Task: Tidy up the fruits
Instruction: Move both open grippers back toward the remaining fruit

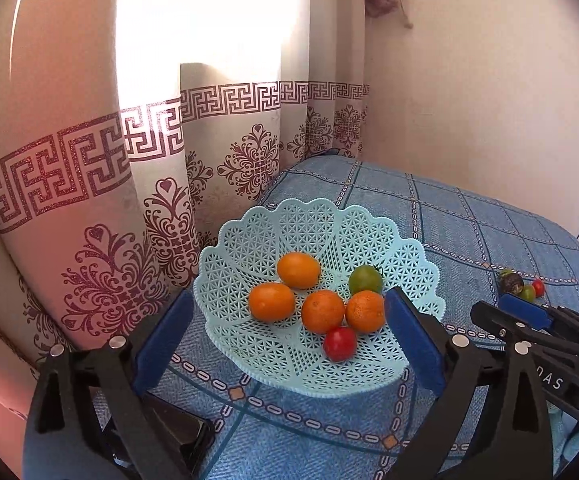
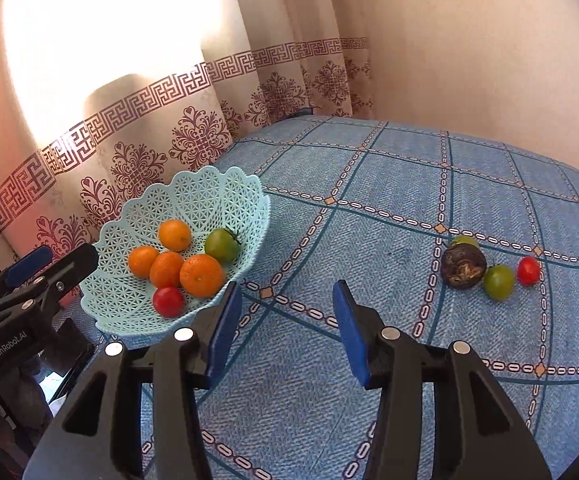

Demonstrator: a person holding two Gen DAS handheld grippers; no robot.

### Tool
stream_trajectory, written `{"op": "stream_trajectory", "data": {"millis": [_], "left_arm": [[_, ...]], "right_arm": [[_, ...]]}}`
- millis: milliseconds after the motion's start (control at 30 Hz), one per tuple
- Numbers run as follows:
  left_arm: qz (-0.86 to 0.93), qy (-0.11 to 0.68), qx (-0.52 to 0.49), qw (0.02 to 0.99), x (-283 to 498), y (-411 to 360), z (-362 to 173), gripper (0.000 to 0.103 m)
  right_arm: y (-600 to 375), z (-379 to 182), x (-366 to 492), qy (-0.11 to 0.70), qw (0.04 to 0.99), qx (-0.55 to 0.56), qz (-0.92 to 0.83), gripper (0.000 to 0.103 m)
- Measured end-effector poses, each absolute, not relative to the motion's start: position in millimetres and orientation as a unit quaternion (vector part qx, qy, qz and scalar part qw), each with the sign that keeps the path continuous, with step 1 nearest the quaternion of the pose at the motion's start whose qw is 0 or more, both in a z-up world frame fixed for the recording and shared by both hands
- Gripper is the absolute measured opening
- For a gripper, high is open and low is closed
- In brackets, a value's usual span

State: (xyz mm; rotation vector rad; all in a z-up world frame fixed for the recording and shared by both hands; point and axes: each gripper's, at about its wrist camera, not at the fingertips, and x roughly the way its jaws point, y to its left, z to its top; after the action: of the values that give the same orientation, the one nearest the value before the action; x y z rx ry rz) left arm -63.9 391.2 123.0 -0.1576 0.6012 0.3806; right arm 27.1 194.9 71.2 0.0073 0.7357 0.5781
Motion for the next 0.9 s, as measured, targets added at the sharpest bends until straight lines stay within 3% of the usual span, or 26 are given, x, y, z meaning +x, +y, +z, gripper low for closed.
{"op": "stream_trajectory", "data": {"millis": [900], "left_arm": [[0.112, 0.311, -0.026, 0.943, -26, 304, 131, 0.099]], "right_arm": [[79, 49, 61, 0.369, 0.913, 0.022, 0.17, 0.048]]}}
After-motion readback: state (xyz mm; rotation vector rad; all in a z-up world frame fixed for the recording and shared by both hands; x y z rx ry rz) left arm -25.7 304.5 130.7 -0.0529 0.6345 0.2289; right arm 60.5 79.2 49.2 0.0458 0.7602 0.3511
